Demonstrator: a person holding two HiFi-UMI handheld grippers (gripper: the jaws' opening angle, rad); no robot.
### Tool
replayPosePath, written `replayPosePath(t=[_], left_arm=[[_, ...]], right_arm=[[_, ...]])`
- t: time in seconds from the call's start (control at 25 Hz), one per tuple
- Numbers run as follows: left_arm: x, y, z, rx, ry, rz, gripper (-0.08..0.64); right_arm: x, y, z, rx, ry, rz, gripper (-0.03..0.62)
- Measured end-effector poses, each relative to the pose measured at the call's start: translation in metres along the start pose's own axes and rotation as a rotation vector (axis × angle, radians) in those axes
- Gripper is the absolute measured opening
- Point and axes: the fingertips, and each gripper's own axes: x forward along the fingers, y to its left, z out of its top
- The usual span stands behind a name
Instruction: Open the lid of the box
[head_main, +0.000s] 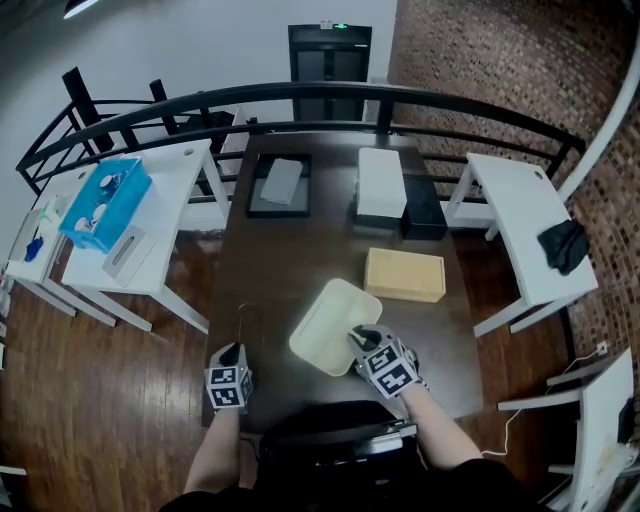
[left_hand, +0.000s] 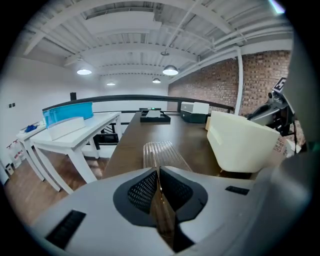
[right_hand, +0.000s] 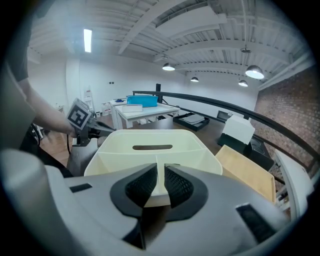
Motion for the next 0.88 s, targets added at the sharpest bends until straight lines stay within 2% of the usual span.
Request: replayPosePath(t=[0.24,0.4,0.52,0.6,0.8,0.88], left_arm=[[0.013,-0.002,-0.022,0.036,0.025,0.033,0.012],[0.013,0.0,-0.027,0.005,0.026,0.032,0.015],[0.011,0.003,-0.022,-0.046,0.012,0.016,0.065],[0.005,0.004,-0.01,-0.082,-0.027,0.005,0.118],[-0.029,0.014,0.05,-0.122,-0.212,0.014,0.117],[-0.047,0.013,0.079,-0.145,-0.3,-0.018,0.077]], right_arm=[[-0.002,0.001,0.003,0.022,-0.001,-0.003,0.051],[-0.001,0.001,0.003,0.017,-0.009,0.0,0.051],[-0.001,0.001,0.003,0.015,-0.019,-0.002,0.051],[-0.001,0.0,0.003,0.022,-0.024,0.0,0.051],[-0.005,-0.002,0.007,0.072,-0.056,0.02,0.051],[-0.019,-0.006,0.017,0.106,-0.117,0.018,0.051]])
